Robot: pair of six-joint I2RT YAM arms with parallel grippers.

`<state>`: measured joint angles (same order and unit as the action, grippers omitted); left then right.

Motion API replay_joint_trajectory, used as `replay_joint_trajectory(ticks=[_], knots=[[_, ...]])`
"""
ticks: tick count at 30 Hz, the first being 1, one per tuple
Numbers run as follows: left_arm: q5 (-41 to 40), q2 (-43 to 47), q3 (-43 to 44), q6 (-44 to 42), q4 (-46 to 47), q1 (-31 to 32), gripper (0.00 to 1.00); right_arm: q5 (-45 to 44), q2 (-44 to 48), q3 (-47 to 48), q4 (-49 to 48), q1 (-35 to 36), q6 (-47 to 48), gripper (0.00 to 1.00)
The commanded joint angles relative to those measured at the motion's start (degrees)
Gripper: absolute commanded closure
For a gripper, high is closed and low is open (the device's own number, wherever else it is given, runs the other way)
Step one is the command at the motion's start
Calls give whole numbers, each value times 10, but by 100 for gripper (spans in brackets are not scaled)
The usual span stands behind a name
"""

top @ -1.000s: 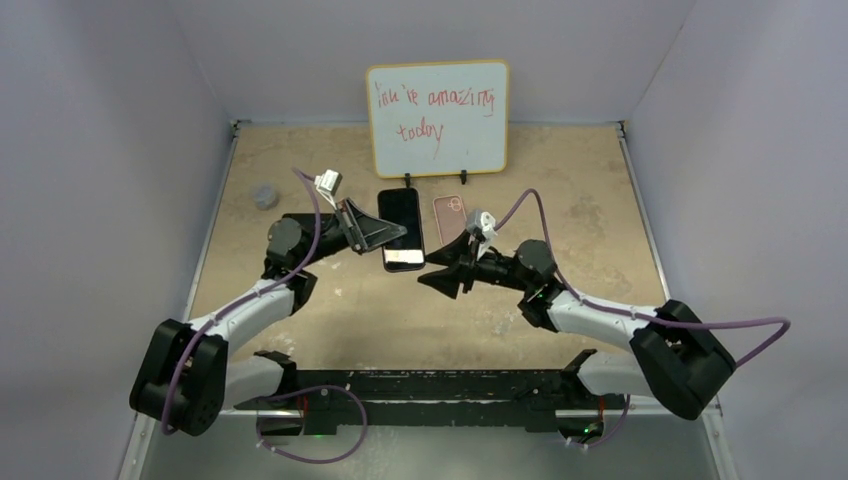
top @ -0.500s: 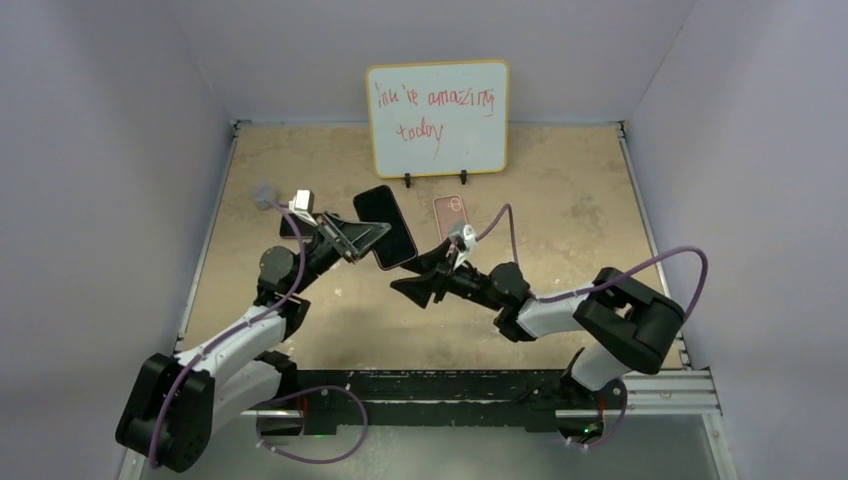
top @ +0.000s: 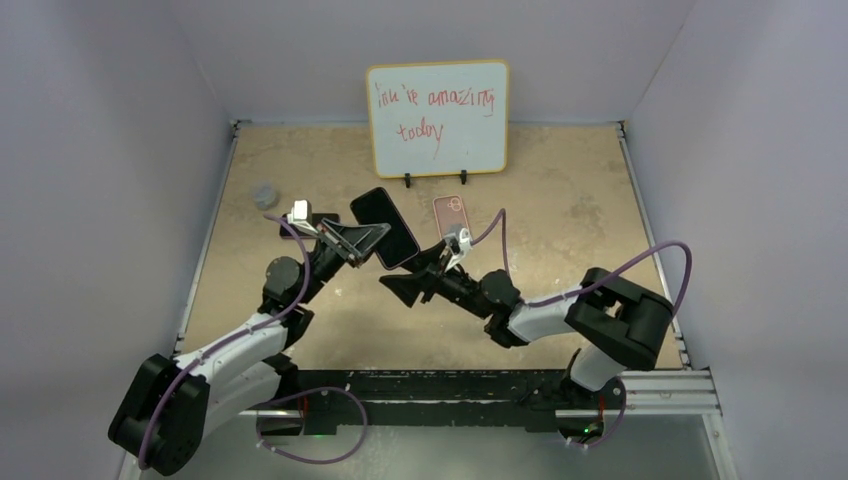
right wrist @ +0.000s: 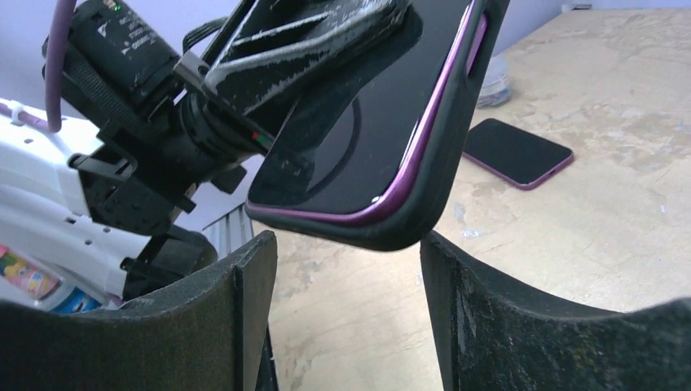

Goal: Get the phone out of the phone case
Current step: Remove the phone case from the phone.

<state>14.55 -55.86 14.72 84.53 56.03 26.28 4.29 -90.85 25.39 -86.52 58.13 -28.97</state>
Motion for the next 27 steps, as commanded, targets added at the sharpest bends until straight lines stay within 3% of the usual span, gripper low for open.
replay_joint_trajectory(ticks=[1,27], knots=[[-35,7,0,17,65,11,100,-41,-9,21,-153,6,8,33],[-75,20,-29,12,80,17,100,-52,18,22,-180,18,-21,31]])
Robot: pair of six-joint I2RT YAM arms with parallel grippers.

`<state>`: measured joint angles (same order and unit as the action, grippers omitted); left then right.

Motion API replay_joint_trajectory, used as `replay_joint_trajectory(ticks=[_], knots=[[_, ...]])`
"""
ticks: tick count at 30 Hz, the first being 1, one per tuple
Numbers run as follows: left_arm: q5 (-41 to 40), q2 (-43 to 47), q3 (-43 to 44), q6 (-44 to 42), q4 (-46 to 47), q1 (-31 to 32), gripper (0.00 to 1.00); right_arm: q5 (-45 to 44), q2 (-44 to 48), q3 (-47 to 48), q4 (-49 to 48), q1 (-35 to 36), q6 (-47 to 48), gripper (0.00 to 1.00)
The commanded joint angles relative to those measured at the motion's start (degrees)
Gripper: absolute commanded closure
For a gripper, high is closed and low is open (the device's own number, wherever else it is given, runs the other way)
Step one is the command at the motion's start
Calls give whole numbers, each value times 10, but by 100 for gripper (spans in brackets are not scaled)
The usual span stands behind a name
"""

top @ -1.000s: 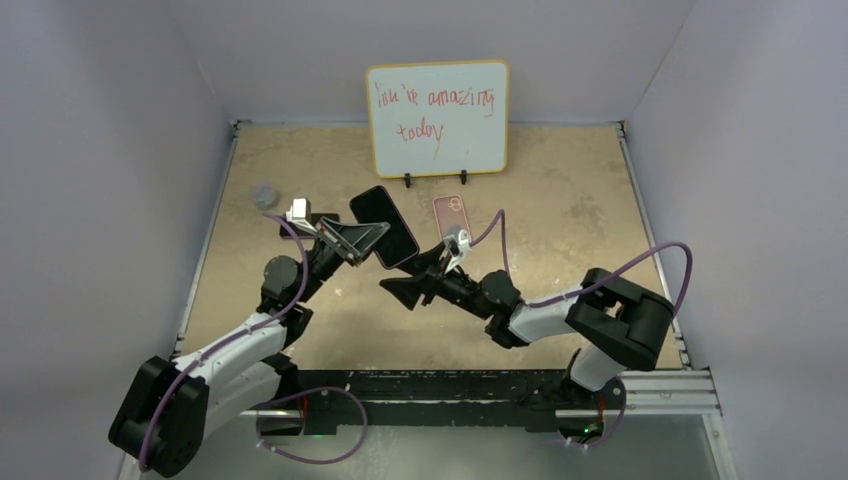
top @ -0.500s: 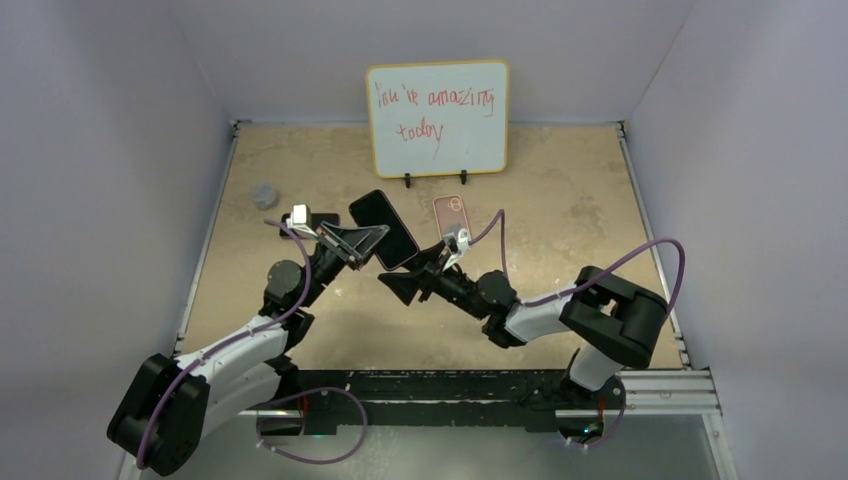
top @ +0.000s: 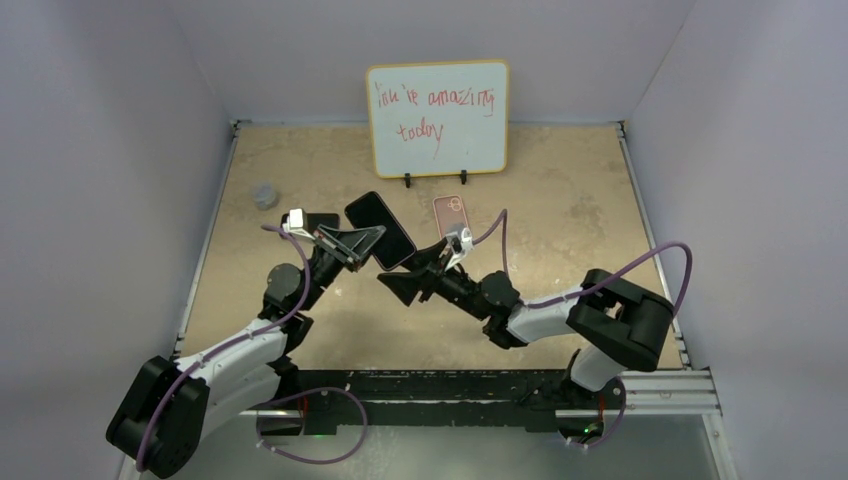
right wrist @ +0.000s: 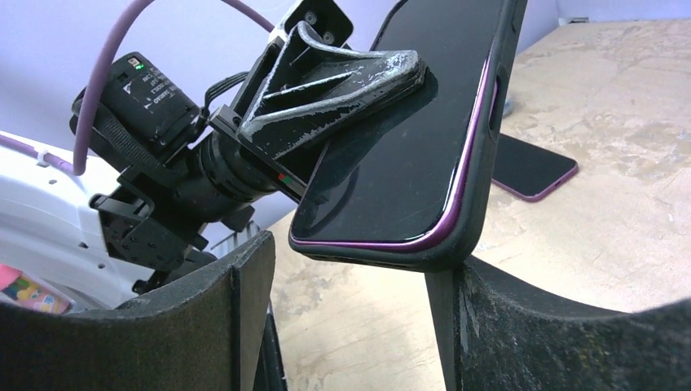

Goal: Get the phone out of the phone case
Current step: Remove the phone case from the phone.

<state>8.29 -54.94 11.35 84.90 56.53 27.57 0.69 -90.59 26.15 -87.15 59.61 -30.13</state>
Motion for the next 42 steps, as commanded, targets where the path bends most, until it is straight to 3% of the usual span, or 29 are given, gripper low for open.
replay_joint_trajectory(ticks=[1,10,22,29,34,39,42], knots=[[-10,11,5,10,76,4,100,-21,16,14,-174,4,-10,31],[0,12,9,11,76,5,100,-43,12,17,-174,3,-17,41],[43,20,21,40,55,6,100,-60,2,3,-161,3,19,79],[80,25,20,53,57,6,100,-93,12,-12,-148,-4,3,91],[92,39,15,43,35,6,100,-73,21,-17,-129,-23,-18,88],[80,41,18,15,32,6,100,-17,39,-26,-100,-25,-11,62],[71,35,19,3,38,6,100,-23,57,-53,-89,-31,-22,51]])
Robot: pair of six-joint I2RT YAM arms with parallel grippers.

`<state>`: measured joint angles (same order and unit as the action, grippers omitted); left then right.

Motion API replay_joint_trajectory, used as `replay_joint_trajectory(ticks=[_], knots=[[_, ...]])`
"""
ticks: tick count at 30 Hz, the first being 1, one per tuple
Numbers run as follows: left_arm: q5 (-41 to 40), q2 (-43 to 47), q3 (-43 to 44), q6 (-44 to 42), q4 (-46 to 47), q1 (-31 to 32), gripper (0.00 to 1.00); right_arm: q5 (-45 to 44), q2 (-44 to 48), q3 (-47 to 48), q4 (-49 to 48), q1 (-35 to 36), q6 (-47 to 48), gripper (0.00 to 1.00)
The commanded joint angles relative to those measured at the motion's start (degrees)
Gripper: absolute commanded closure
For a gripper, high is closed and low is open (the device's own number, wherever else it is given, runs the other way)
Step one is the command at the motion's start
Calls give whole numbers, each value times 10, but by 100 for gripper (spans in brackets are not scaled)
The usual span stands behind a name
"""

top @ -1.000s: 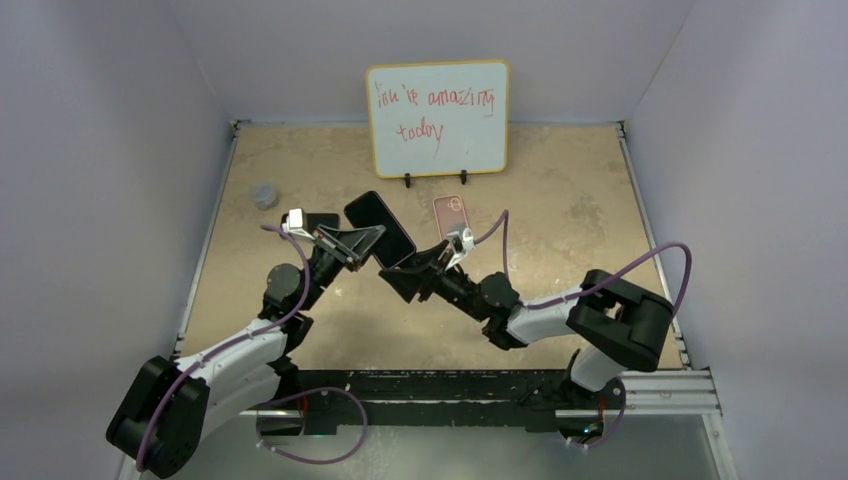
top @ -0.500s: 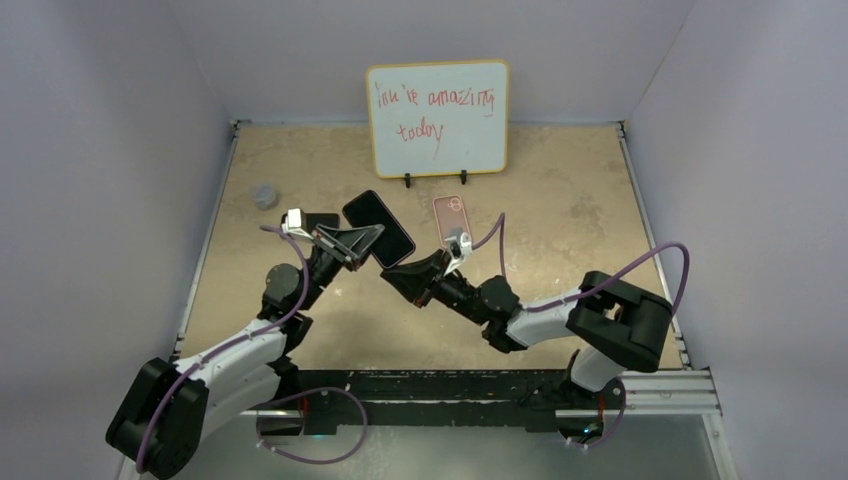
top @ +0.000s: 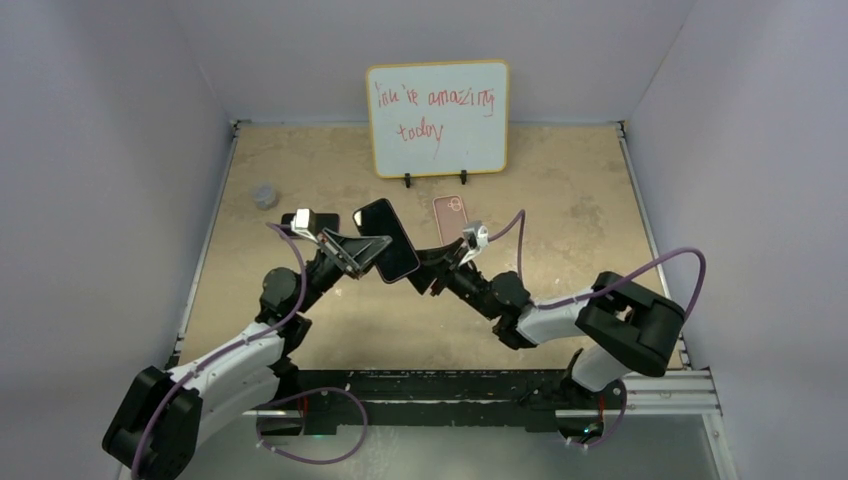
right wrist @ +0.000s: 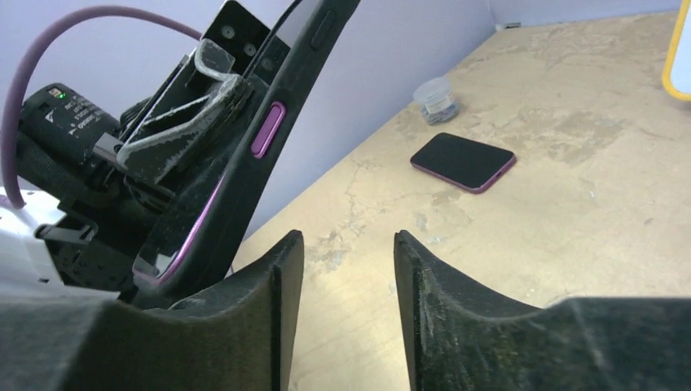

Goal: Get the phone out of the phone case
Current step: Remove the phone case from the phone.

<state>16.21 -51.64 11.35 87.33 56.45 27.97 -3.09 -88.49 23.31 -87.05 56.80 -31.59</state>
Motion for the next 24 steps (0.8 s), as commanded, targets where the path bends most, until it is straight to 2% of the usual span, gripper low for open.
replay_joint_trajectory(ticks=[1,5,8,14,19,24], knots=[[-15,0,16,-23,41,2,100,8,44,-35,-82,-8,-15,50],[-48,-11,3,-36,55,0,100,-36,76,-80,-66,-25,-50,43],[-69,-31,-4,-31,85,-1,100,-35,98,-95,-62,-29,-61,40],[-69,-59,10,-22,114,-2,100,26,123,-81,-47,-31,-55,38],[-55,-52,18,-33,92,-17,100,120,127,-42,-11,-37,-41,38],[-55,-54,17,-27,104,-24,100,124,108,-16,-3,-36,-39,37]])
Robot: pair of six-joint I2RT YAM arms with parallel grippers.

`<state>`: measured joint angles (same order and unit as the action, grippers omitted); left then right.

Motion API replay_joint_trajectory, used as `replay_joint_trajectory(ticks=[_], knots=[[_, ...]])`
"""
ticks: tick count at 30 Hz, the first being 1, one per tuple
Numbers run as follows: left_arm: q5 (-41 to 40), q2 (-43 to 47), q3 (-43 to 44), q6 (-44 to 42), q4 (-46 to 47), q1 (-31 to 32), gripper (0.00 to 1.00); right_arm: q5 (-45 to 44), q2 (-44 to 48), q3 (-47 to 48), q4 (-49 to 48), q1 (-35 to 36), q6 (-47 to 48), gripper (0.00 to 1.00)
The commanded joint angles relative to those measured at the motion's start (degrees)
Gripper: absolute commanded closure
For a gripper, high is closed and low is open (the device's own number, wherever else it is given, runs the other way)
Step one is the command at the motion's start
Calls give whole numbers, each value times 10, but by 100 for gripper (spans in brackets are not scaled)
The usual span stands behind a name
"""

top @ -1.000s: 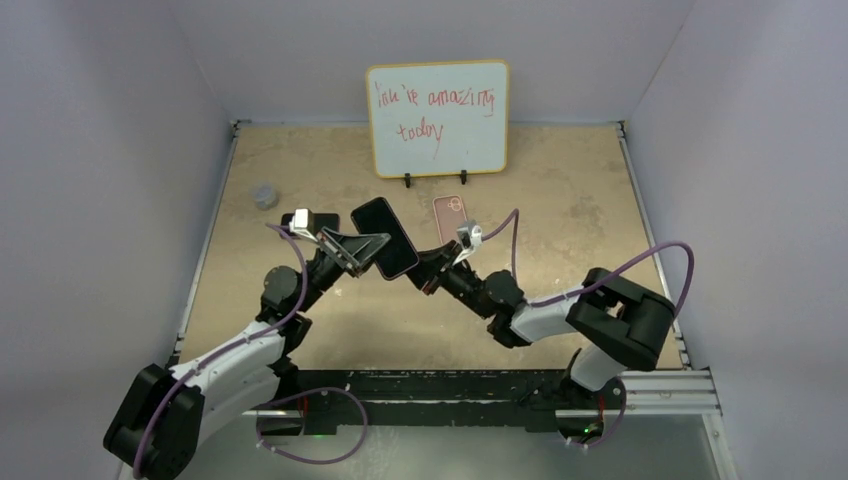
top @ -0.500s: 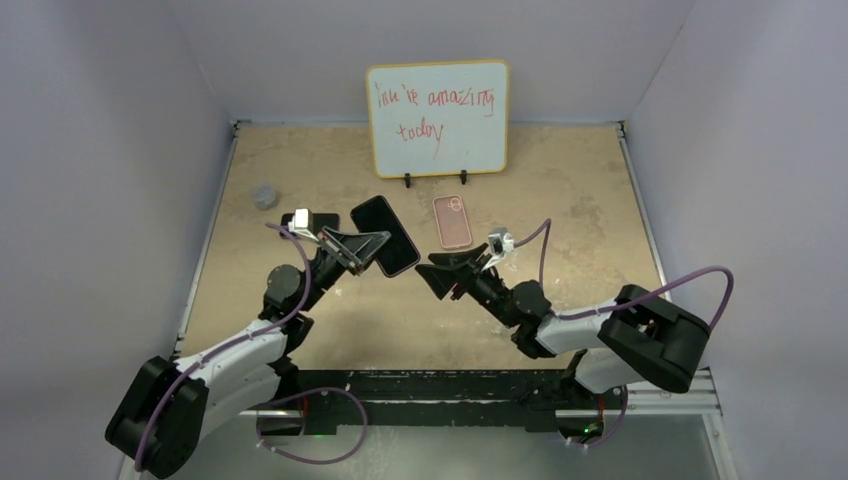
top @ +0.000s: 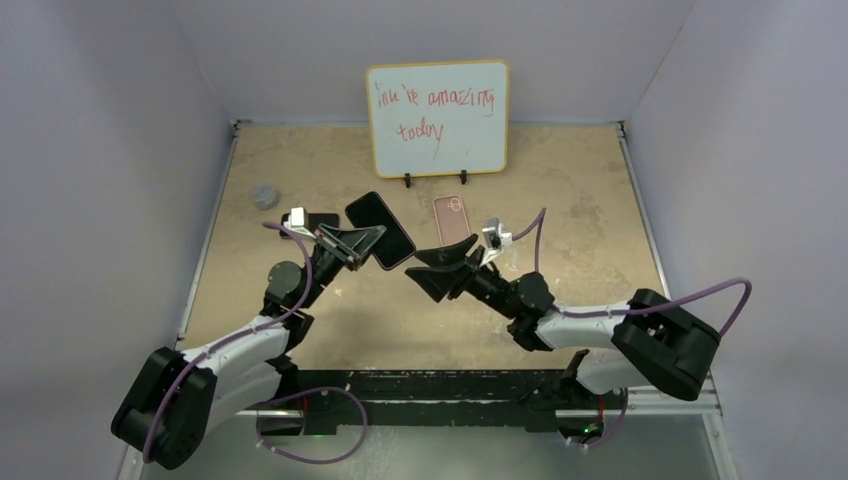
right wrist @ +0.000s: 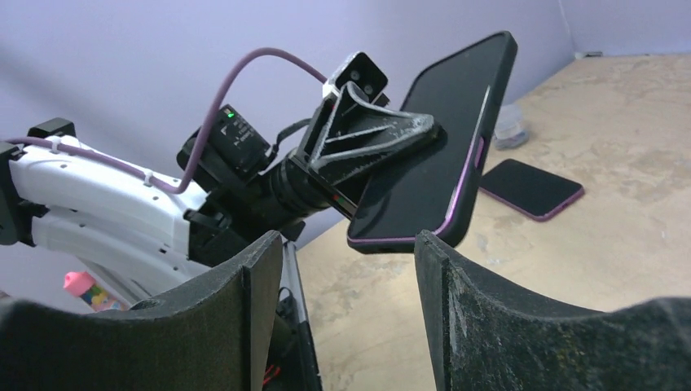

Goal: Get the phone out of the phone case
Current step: Remove the phone case from the phone.

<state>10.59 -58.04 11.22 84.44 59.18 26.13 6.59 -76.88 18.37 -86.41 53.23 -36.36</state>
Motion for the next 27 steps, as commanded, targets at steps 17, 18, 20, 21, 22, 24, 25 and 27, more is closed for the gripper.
replay_joint_trajectory(ticks=[17,18,20,21,22,24,25,27], knots=[[-17,3,45,-20,70,-10,100,-89,5,23,30,22,12,35],[-12,2,50,-21,62,-11,100,-97,15,23,48,21,17,35],[-9,-1,54,-21,60,-12,100,-105,32,22,82,22,24,35],[-10,-1,55,-21,61,-12,100,-106,35,22,88,22,23,35],[-13,-1,54,-19,64,-12,100,-103,35,21,86,22,20,35],[-16,-1,56,-19,65,-12,100,-94,29,23,79,23,12,35],[-16,0,58,-19,66,-12,100,-89,24,27,78,24,9,35],[-15,1,60,-18,67,-12,100,-83,10,37,73,30,6,35]])
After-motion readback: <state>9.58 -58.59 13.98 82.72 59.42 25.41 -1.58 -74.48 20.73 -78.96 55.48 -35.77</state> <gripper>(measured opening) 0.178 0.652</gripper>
